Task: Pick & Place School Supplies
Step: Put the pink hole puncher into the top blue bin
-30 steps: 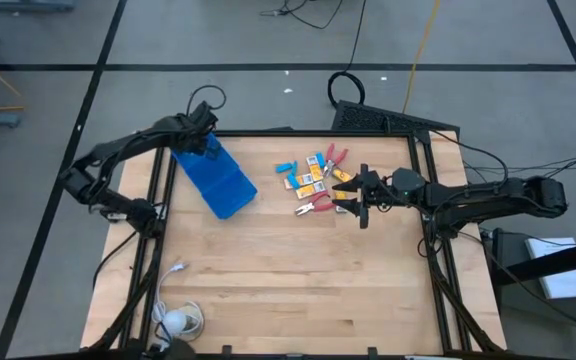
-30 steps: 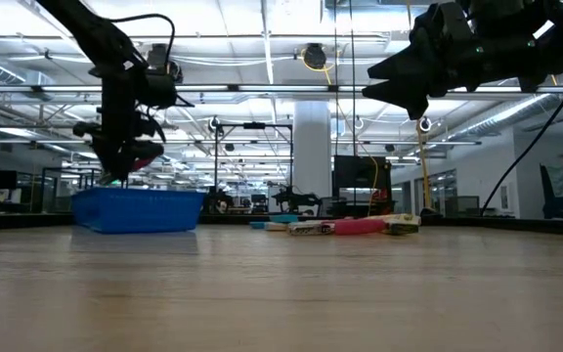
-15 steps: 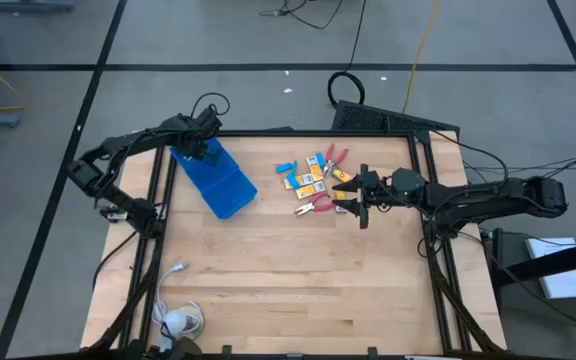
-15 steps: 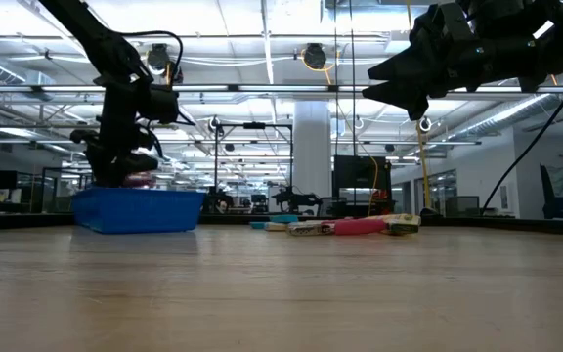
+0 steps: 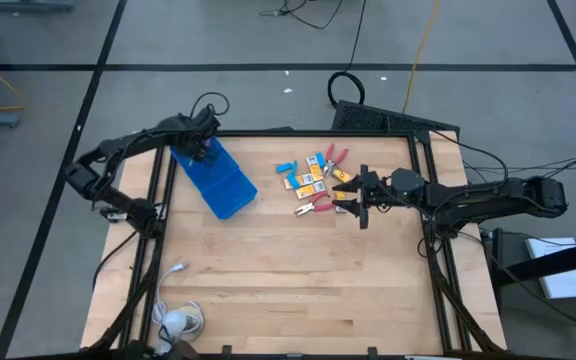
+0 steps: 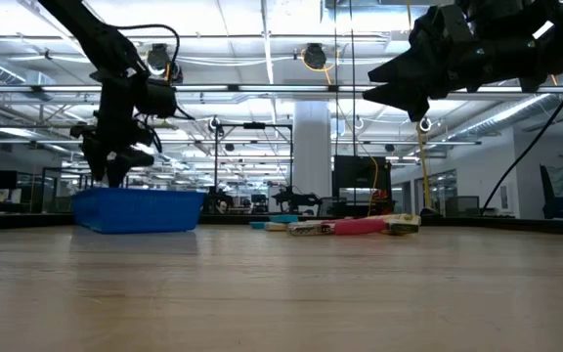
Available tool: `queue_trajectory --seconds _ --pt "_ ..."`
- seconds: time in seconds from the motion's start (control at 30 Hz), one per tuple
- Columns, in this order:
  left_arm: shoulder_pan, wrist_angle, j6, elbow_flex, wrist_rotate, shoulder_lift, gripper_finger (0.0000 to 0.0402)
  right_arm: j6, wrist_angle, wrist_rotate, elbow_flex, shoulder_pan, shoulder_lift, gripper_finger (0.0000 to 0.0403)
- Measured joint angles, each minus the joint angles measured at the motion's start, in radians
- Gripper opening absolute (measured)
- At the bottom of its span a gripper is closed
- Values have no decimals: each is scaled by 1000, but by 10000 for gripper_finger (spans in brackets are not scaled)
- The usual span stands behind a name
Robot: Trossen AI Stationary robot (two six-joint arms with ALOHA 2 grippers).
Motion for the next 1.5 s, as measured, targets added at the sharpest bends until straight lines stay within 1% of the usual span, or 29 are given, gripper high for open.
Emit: queue_trajectory --seconds 0.1,0.23,0.37,0.43,0.57,0.63,0.77,0.83,0.93,1.03,1.1,1.17,1.33,1.4,1.5 --pt "-21 9 22 0 58 -81 229 -9 -32 2 0 0 0 201" --pt "-60 57 48 0 87 -243 230 -18 -83 6 0 0 0 201" --pt "-103 162 51 0 213 -426 230 -47 -136 8 0 0 9 201" --pt "-135 234 50 -1 286 -511 230 -77 -150 45 0 0 18 201" --pt "-217 413 54 -44 436 -646 230 -93 -189 163 0 0 47 201" --pt "-266 512 53 -91 499 -700 230 -89 -205 206 0 0 69 201" --pt "-374 728 42 -231 585 -771 230 -102 -215 238 0 -4 121 201" --pt "-434 836 25 -311 592 -784 230 -102 -206 245 0 -10 145 201" --pt "-515 959 9 -415 583 -783 230 -65 -205 295 0 -34 177 201" --pt "-585 1036 15 -480 541 -782 230 -23 -247 311 33 -112 204 201" --pt "-623 1040 36 -507 514 -781 230 -38 -313 279 85 -175 227 201" --pt "-652 1037 54 -522 508 -781 230 -85 -389 234 150 -240 261 201" --pt "-688 1040 54 -524 503 -782 230 -204 -543 128 349 -407 404 201" --pt "-689 1040 54 -524 502 -782 230 -229 -594 127 418 -460 474 201" --pt "-688 1041 54 -524 501 -782 230 -248 -622 130 493 -521 572 201"
